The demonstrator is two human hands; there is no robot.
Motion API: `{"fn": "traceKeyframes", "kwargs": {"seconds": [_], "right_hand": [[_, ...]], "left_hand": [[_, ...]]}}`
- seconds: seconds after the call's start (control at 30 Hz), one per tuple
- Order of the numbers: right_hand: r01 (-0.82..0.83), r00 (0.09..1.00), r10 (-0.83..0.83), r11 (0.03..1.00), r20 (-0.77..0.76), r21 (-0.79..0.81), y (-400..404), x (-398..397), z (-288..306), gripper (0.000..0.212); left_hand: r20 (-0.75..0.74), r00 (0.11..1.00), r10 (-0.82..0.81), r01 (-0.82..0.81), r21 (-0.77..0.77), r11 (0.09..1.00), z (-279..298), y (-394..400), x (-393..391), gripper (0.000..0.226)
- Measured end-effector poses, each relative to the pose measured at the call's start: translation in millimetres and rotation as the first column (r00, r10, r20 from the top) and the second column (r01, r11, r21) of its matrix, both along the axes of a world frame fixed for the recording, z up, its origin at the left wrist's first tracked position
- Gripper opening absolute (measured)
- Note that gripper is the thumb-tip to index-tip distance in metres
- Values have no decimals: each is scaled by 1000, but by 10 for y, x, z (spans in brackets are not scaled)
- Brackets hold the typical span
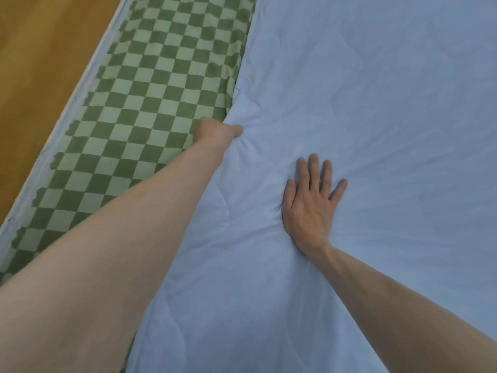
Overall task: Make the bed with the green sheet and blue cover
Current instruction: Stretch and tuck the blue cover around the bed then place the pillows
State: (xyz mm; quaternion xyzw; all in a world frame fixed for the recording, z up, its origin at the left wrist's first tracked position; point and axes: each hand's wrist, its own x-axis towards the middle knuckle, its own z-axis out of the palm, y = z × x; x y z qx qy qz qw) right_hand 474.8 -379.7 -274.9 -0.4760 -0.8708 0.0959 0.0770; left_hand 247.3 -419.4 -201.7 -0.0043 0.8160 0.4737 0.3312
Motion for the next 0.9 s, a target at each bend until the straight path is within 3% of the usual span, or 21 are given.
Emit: {"fn": "traceKeyframes", "kwargs": {"seconds": [0.17, 0.3, 0.4, 0.47, 0.57, 0.67, 0.77, 0.9], "right_hand": [[-18, 990, 32, 994, -135, 107, 169, -85, 212, 57], [127, 992, -128, 992, 5, 22, 662, -62, 125, 63], [142, 988, -143, 990, 57, 19, 657, -56, -58, 68], [136, 989, -139, 989, 51, 58, 644, -69, -122, 69], [140, 988, -144, 988, 63, 68, 678, -45, -162, 70], [126, 987, -133, 989, 94, 80, 693, -51, -186, 71], [128, 987, -134, 989, 90, 73, 711, -68, -211, 71], [126, 987, -133, 990, 91, 70, 715, -76, -220, 72]], "left_hand": [[-277, 943, 185, -201, -30, 979, -187, -42, -59, 19], [-434, 897, 78, -164, -164, 973, -384, 20, 62, 20], [-558, 829, -37, -150, -286, 946, -444, 77, 63, 30], [-558, 822, -117, -120, -370, 921, -415, 187, -9, 50], [-400, 911, -103, -49, -351, 935, -236, 455, -298, 76], [-222, 972, -77, 28, -212, 977, -52, 758, -623, 58], [-162, 984, -69, 56, -82, 995, -1, 981, -822, 34], [-386, 920, 72, -100, -53, 994, -83, 987, -1016, 23]]}}
